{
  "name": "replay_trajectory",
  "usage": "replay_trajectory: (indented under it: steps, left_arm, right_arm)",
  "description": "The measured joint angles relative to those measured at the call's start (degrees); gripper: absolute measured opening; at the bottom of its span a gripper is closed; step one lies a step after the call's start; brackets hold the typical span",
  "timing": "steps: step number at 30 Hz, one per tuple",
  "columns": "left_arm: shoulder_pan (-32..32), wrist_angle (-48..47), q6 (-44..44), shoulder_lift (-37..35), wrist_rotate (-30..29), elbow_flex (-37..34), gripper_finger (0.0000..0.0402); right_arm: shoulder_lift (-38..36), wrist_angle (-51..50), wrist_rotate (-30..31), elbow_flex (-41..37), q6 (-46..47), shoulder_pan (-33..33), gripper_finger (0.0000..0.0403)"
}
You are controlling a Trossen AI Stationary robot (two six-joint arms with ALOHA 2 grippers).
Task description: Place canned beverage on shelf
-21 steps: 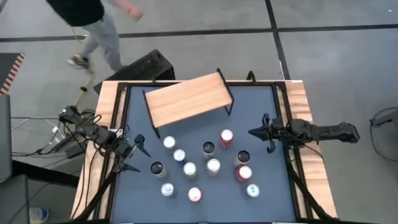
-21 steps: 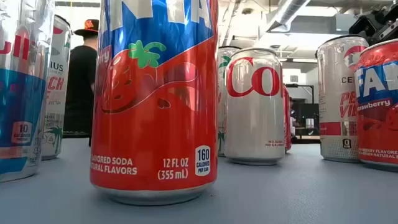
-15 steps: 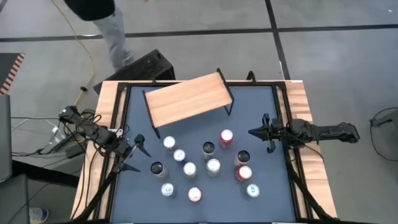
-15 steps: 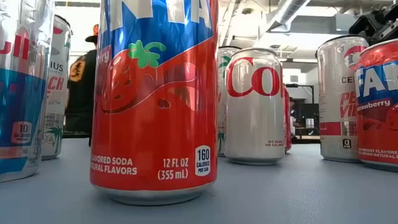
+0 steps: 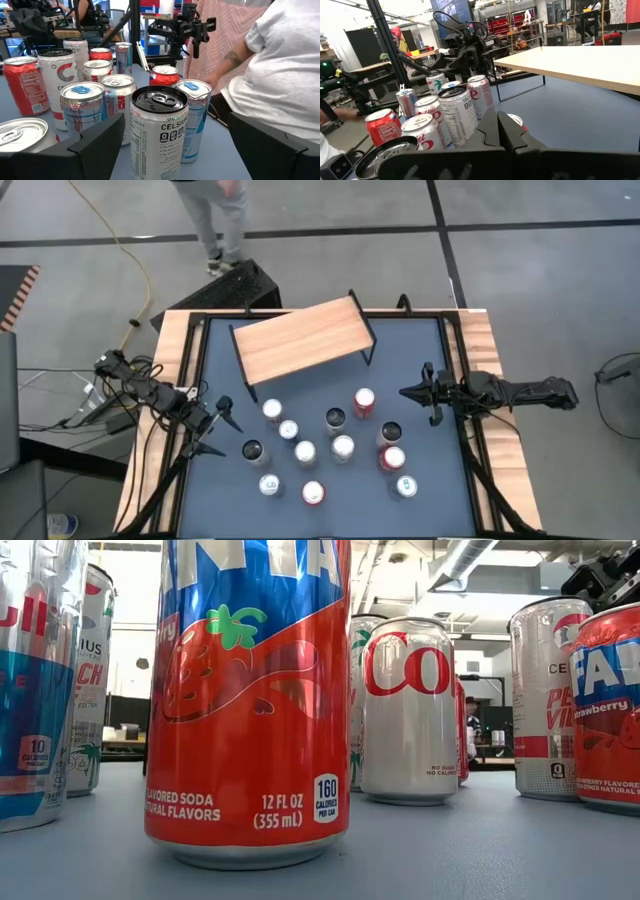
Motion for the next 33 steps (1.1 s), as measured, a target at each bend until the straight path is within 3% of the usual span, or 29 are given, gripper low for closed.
replay_trajectory:
  steps: [10,15,33]
  left_arm:
    - [0.0,0.02,0.07,0.0,0.0,0.0,0.0343]
    - [-0.01,0.7,7.46,0.0,-3.13,-0.01,0.0343]
    - [0.0,8.74,15.69,0.0,-7.41,-0.02,0.0343]
  right_arm:
    - [0.02,0.0,0.02,0.0,0.01,0.0,0.0]
    - [0.0,0.0,0.02,0.0,0.0,0.0,0.0]
    - [0.02,1.13,0.58,0.01,0.02,-0.07,0.0]
